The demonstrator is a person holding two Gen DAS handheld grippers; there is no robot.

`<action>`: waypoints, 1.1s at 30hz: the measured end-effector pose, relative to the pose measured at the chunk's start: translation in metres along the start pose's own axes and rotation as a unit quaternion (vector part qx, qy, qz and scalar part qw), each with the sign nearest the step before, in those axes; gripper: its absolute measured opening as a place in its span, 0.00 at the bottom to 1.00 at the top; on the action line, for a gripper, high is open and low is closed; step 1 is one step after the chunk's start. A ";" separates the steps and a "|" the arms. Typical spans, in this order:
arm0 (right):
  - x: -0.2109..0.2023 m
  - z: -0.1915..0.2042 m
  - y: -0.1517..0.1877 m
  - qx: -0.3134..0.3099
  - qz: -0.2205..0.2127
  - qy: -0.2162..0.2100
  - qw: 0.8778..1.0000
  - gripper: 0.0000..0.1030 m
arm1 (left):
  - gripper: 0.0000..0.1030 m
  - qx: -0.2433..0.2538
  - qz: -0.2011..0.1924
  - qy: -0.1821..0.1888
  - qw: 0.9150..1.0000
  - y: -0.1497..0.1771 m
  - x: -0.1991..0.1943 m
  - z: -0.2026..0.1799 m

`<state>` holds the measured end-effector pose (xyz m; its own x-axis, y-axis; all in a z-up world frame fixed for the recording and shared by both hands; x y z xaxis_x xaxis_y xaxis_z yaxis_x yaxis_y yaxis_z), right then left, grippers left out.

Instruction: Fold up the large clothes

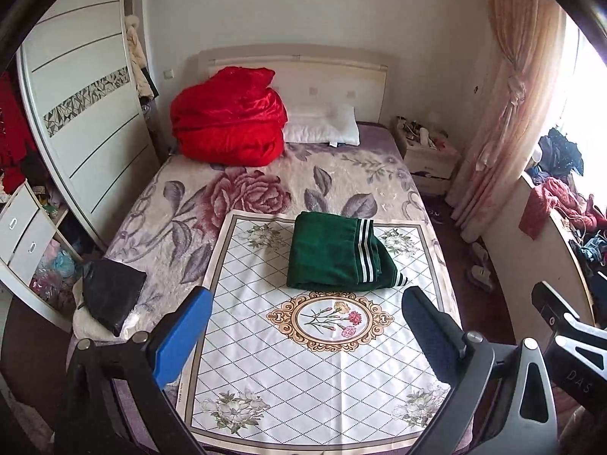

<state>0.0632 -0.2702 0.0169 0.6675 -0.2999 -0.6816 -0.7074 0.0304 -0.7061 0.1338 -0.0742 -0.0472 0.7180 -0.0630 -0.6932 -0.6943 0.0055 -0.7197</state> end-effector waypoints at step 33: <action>-0.063 -0.033 -0.025 -0.012 -0.002 -0.057 0.998 1.00 | 0.99 0.004 0.004 -0.018 1.000 0.002 -0.073 -0.008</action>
<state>0.0312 -0.2836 0.0838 0.6913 -0.1889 -0.6974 -0.7094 0.0054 -0.7048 0.0796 -0.0780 0.0017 0.7145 -0.0268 -0.6991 -0.6990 0.0140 -0.7150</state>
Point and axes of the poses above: each gripper's, at about its wrist camera, not at the fingertips, and x roughly the way its jaws point, z to its left, y to its underside, the point moved 2 cm from there along x, roughly the way its jaws point, and after that the axes turned 3 degrees about -z, right-handed, at the moved point
